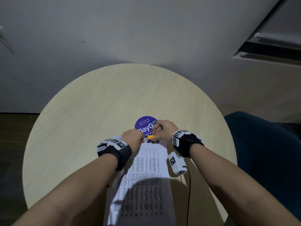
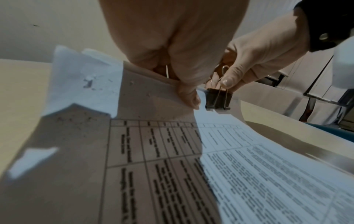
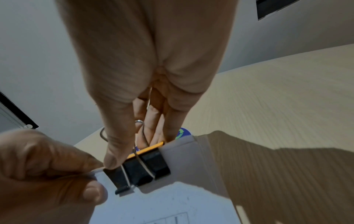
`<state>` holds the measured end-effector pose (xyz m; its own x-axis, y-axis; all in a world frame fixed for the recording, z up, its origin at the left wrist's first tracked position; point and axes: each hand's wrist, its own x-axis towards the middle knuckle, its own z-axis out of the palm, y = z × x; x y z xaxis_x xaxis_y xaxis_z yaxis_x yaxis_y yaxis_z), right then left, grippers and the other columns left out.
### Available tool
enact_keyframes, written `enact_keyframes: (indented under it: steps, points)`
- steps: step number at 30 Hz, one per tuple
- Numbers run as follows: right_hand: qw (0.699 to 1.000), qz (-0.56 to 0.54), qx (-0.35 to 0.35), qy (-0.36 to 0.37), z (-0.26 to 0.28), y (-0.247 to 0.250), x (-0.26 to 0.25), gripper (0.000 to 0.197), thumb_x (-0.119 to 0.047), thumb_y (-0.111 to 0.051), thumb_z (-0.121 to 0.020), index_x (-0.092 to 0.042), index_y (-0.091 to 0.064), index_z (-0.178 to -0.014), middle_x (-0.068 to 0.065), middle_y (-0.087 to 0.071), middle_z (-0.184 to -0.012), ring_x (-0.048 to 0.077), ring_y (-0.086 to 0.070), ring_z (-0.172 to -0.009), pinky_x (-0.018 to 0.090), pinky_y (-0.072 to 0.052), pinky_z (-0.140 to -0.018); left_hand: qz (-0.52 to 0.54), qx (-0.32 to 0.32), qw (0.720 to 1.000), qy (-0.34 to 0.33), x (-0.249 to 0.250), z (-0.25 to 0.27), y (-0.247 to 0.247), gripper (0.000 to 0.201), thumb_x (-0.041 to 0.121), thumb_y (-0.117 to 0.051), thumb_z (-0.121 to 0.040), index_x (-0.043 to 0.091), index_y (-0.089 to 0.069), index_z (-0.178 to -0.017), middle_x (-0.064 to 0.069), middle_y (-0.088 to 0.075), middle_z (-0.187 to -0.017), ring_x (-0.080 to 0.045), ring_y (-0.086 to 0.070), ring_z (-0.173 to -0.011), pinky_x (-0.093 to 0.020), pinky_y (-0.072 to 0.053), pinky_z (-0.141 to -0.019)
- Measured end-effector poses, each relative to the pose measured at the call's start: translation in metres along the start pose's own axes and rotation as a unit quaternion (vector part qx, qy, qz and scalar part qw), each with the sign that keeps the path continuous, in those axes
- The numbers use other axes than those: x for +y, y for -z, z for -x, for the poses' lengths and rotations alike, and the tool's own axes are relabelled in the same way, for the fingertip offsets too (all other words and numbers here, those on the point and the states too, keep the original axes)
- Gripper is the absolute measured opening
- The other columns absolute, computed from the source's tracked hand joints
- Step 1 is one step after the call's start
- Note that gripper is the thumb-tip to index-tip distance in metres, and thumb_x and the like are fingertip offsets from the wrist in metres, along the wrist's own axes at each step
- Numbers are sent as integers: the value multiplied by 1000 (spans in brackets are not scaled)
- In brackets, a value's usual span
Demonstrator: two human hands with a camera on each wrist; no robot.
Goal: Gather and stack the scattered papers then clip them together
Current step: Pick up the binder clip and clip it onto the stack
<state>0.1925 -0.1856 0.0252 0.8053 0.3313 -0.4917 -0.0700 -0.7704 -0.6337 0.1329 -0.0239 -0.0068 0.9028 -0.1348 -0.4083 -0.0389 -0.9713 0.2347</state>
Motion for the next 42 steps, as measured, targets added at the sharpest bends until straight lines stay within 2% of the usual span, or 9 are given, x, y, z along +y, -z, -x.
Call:
enact_keyframes:
  steps: [11,20,23,26,29,33,37,39,42]
  points:
    - [998,-57,-13,7,-6,-4,3,41,-22,-87,-64,-5,-69,-96,-2,-64,-79,12,-57,-75,37,-52,-89,6,15,1000,-13,-3,1,8,18,24,-52,-95,12,-66,-99,-14,-64,-102,-32,-61,-93,-30,-39,-68]
    - [996,-66,49,39,-7,-4,8,31,-21,-81,-75,0,-70,-94,3,-59,-78,10,-50,-68,15,-44,-67,28,34,999,-25,-4,2,11,21,25,-53,-95,13,-57,-79,-5,-52,-81,-30,-59,-85,-30,-36,-64]
    - [992,-96,72,39,-6,-8,10,26,-17,-82,-74,1,-69,-89,3,-58,-75,9,-50,-64,8,-43,-60,42,28,998,-22,-4,-2,10,21,26,-54,-95,9,-65,-89,-10,-60,-87,-31,-61,-88,-32,-44,-69]
    - [989,-132,51,32,-5,-13,15,21,-15,-83,-73,-7,-69,-88,3,-59,-75,10,-53,-68,20,-48,-73,58,21,998,-25,-8,-4,7,21,27,-57,-93,9,-67,-95,-10,-62,-89,-33,-62,-92,-34,-46,-74]
    - [988,-147,36,18,-1,-21,20,46,-19,-83,-71,-9,-67,-113,2,-67,-91,10,-61,-86,29,-51,-91,93,31,995,-19,-14,-6,6,21,28,-62,-89,13,-69,-101,-14,-67,-100,-33,-62,-95,-33,-46,-75]
    - [992,-94,79,-23,13,-20,31,66,-22,-81,-72,-17,-54,-132,-8,-58,-115,10,-55,-107,24,-43,-91,93,106,990,8,-35,6,5,36,44,-64,-83,18,-65,-109,-7,-66,-103,-27,-59,-100,-33,-45,-77]
    - [980,-3,134,-148,31,-16,54,24,-36,-68,-82,-14,-63,-86,2,-67,-88,23,-62,-84,27,-46,-73,186,165,964,95,-77,43,-12,48,36,-60,-90,10,-52,-129,-13,-53,-121,-31,-52,-111,-39,-44,-93]
    - [980,25,50,-188,44,-23,64,38,-43,-61,-86,-11,-62,-65,5,-69,-65,24,-65,-64,30,-53,-67,244,147,949,139,-96,64,-21,41,34,-62,-89,8,-53,-120,-12,-57,-109,-31,-59,-99,-35,-45,-82]
    - [977,-8,-35,-211,62,-41,67,50,-45,-60,-88,-4,-66,-58,13,-71,-59,26,-70,-55,36,-61,-70,286,62,946,141,-104,91,-33,39,39,-69,-84,17,-51,-110,-1,-65,-84,-18,-61,-77,-26,-39,-62]
